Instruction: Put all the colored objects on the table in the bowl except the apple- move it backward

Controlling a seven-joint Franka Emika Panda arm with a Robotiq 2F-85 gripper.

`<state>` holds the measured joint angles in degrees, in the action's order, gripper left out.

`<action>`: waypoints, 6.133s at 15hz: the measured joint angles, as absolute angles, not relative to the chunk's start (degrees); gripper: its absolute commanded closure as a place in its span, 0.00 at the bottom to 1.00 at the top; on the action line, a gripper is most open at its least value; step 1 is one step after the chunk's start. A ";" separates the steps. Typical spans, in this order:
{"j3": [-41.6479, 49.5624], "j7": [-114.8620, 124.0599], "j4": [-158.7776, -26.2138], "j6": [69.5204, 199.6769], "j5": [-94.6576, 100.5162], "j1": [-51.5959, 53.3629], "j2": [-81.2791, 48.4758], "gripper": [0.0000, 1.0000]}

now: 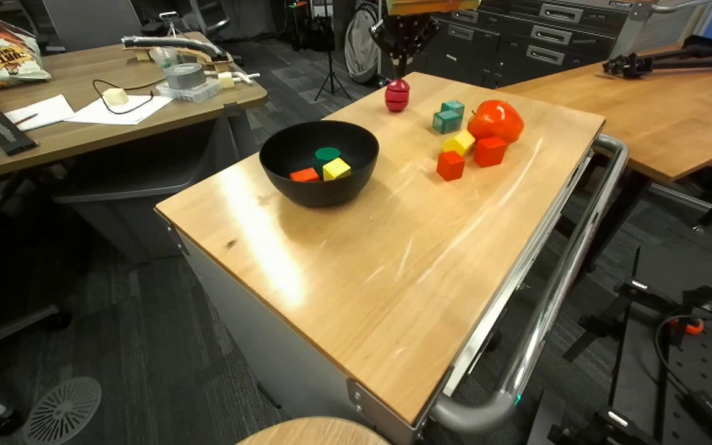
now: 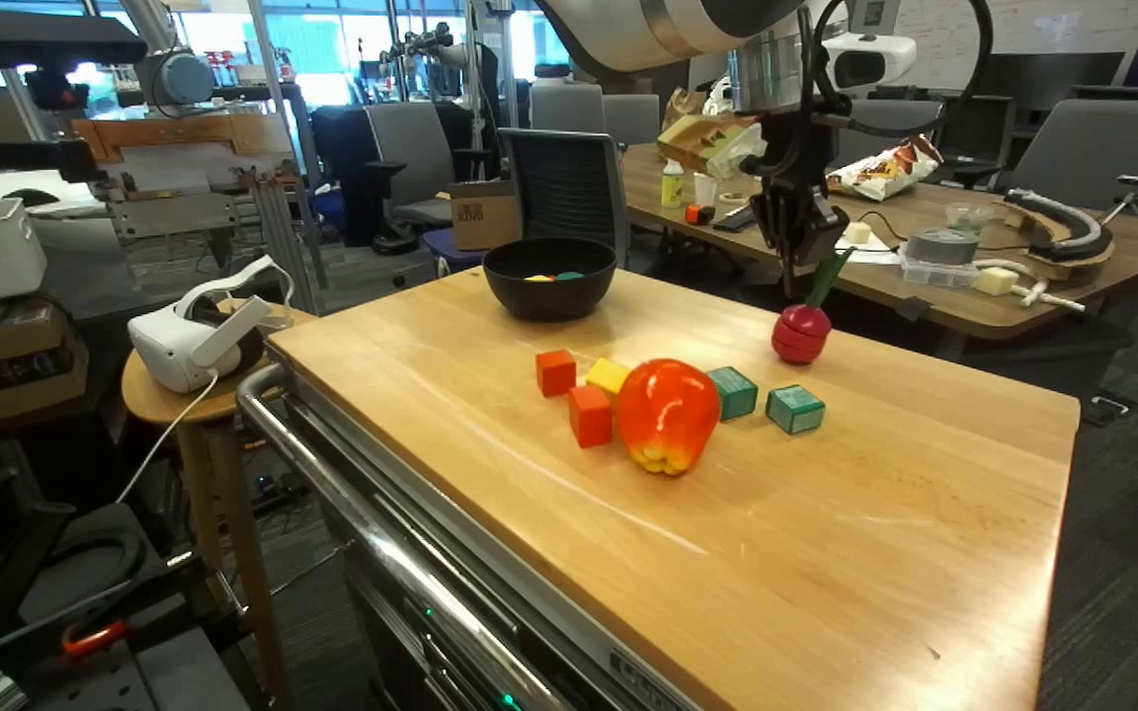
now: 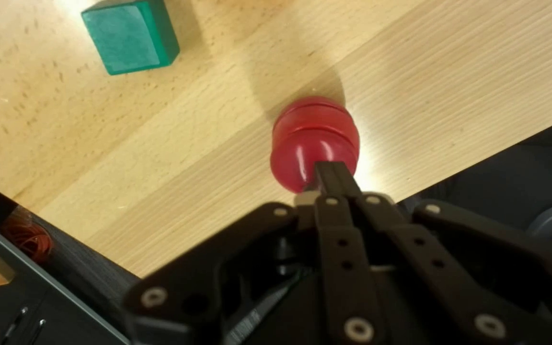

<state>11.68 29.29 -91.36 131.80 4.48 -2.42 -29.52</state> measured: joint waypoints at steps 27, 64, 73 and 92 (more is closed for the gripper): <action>-1.17 19.26 -95.87 122.83 9.29 7.58 -21.80 0.60; 3.53 -6.77 -112.64 118.39 2.01 -1.64 -8.13 0.00; 4.70 3.37 -121.83 120.99 -1.09 -3.43 -9.37 0.00; 2.15 30.64 -122.12 127.73 5.88 2.51 -9.62 0.00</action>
<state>2.15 30.64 -122.12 127.73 5.88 2.51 -9.62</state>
